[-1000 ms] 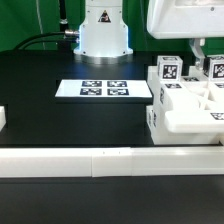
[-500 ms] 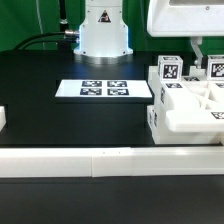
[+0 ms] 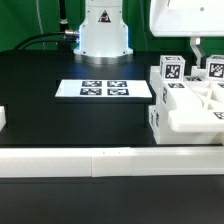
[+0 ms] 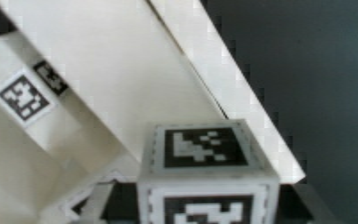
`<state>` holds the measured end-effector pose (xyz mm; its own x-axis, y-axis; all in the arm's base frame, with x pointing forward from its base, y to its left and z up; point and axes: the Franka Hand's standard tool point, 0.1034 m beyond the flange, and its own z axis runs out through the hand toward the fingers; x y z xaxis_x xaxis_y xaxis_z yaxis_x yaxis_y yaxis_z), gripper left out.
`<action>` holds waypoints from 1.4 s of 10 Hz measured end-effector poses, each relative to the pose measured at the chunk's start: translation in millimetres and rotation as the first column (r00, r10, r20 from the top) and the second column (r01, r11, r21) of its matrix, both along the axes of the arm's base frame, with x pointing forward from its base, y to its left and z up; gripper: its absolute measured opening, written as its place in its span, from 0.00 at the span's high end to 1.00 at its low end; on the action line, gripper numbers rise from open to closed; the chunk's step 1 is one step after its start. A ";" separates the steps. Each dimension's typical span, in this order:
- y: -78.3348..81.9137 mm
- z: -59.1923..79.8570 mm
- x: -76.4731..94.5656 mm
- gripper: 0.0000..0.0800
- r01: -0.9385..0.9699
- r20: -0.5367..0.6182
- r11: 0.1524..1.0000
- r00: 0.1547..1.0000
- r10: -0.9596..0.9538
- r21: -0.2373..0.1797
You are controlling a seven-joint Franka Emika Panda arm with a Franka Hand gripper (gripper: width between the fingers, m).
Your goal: Assemble chair
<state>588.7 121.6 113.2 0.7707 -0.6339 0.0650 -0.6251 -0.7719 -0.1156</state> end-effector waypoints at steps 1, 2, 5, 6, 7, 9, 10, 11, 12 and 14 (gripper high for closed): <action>0.2 -0.2 -0.1 0.64 0.087 -0.006 0.996 0.996 -0.087 0.018; 0.4 -0.3 -0.3 0.64 0.154 -0.012 0.988 0.988 -0.153 0.030; 3.0 -0.7 -2.8 0.64 0.443 -0.055 0.892 0.897 -0.439 0.090; 3.6 -0.8 -3.1 0.64 0.549 -0.079 0.829 0.836 -0.543 0.106; 4.3 -0.9 -3.3 0.64 0.636 -0.103 0.763 0.772 -0.627 0.119; 8.0 -1.0 -3.7 0.64 0.790 -0.155 0.599 0.613 -0.775 0.131; 8.0 -1.0 -3.7 0.64 0.791 -0.155 0.597 0.611 -0.776 0.131; 8.2 -1.7 -4.0 0.64 0.779 -0.152 0.613 0.627 -0.764 0.131; 8.2 -2.2 -4.1 0.45 0.757 -0.147 0.640 0.653 -0.743 0.130; 9.6 -2.5 -4.4 0.28 0.702 -0.140 0.702 0.712 -0.688 0.123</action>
Offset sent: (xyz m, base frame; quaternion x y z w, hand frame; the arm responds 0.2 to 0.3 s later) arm -0.0175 -0.0002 -0.0027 -0.0011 -0.0130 0.2968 0.9548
